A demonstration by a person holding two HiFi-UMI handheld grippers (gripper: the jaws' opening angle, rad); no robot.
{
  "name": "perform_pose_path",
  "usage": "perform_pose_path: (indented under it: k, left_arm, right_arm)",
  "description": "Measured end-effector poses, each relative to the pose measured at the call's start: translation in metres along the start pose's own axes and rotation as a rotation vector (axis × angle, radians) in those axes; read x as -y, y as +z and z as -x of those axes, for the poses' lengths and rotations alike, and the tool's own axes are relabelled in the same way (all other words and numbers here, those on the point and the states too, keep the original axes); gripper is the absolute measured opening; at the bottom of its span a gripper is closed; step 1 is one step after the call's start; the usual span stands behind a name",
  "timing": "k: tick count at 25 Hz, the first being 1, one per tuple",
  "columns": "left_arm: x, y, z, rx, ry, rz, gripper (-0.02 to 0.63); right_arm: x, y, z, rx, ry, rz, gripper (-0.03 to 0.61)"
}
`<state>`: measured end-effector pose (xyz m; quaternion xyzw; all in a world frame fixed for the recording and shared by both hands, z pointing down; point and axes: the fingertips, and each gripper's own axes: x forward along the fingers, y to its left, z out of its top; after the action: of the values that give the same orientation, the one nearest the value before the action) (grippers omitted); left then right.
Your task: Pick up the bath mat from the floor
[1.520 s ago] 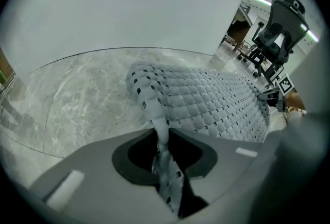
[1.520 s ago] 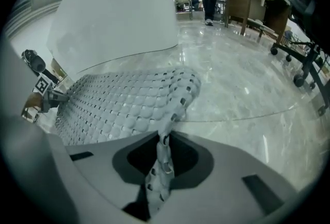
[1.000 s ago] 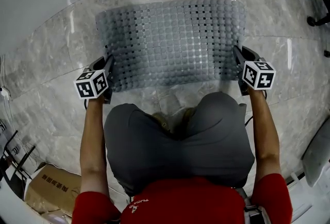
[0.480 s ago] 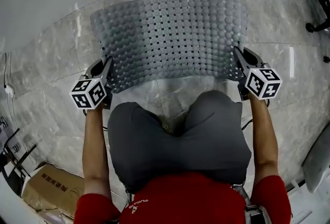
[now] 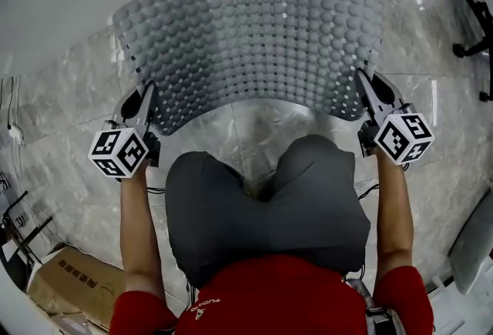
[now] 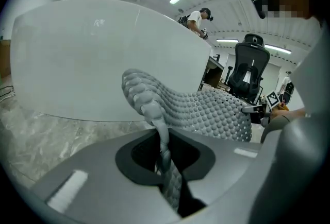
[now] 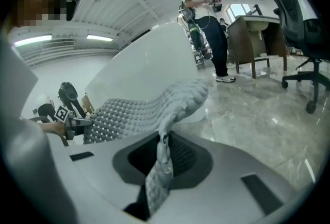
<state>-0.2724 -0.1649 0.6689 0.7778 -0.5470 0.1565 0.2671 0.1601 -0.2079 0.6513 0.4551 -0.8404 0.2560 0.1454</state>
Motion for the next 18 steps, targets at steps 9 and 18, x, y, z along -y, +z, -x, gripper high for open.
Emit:
perform_pose_path:
  k: [9, 18]
  left_arm:
    - [0.025, 0.059, 0.03, 0.112, -0.009, -0.091, 0.041]
    - [0.044, 0.12, 0.061, 0.205, 0.027, -0.12, 0.041]
  right_arm:
    - [-0.014, 0.051, 0.023, 0.093, 0.036, 0.042, 0.043]
    - [-0.026, 0.112, 0.047, 0.181, 0.065, 0.101, 0.043]
